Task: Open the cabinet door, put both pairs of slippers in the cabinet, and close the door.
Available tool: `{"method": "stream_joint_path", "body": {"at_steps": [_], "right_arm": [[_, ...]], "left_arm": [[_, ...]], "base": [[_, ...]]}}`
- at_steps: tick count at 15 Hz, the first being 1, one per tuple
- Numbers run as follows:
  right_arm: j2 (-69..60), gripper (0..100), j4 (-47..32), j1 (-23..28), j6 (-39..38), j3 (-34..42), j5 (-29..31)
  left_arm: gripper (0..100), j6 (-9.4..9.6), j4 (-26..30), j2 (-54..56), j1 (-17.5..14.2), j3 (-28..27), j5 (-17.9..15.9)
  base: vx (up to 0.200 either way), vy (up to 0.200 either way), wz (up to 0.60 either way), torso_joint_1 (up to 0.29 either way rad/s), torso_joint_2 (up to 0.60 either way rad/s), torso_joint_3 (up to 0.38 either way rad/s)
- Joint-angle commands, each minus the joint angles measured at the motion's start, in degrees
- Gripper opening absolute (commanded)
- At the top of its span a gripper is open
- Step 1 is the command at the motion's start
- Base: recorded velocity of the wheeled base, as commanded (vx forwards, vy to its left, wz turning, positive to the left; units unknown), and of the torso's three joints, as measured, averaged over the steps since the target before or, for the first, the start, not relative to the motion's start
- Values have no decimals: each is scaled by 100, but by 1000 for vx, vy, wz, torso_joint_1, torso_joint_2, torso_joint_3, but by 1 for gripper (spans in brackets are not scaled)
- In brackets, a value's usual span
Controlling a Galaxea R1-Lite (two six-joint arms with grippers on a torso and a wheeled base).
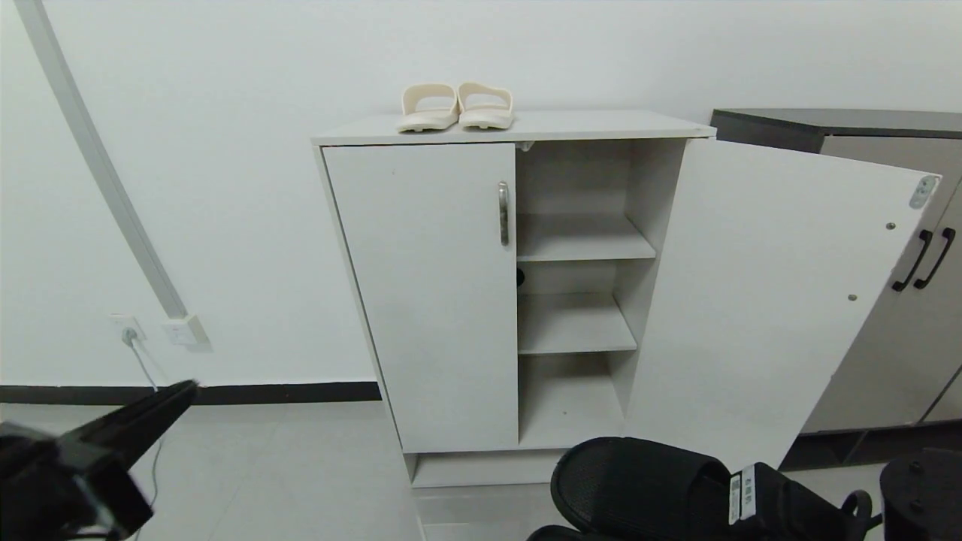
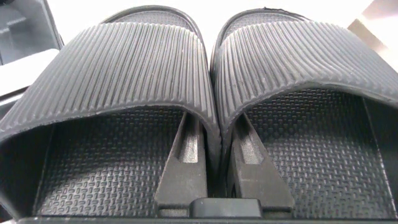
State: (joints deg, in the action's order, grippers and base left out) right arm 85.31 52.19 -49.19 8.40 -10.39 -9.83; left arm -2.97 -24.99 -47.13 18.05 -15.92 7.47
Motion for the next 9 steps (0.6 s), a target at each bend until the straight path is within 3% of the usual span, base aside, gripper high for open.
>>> {"method": "stream_joint_path", "body": {"at_steps": [1, 4, 6, 7, 9], "right_arm": [[-41, 0, 2, 23, 13, -51, 60], [-41, 0, 2, 23, 13, -86, 139], [-6, 0, 2, 23, 13, -95, 139], [12, 0, 2, 23, 13, -95, 148], [30, 0, 2, 23, 13, -95, 148]], "left_arm": [[0, 130, 1286, 2349, -452, 1030, 791], [0, 166, 1444, 3412, -1234, 1539, 817], [0, 227, 1884, 4159, -1445, 1592, 808], [0, 359, 2086, 4379, -1638, 1592, 808], [0, 429, 2209, 4695, -1788, 1592, 756]], "base": [[0, 0, 0, 0, 0, 0], [0, 0, 0, 0, 0, 0], [0, 0, 0, 0, 0, 0], [0, 0, 0, 0, 0, 0], [0, 0, 0, 0, 0, 0]]}}
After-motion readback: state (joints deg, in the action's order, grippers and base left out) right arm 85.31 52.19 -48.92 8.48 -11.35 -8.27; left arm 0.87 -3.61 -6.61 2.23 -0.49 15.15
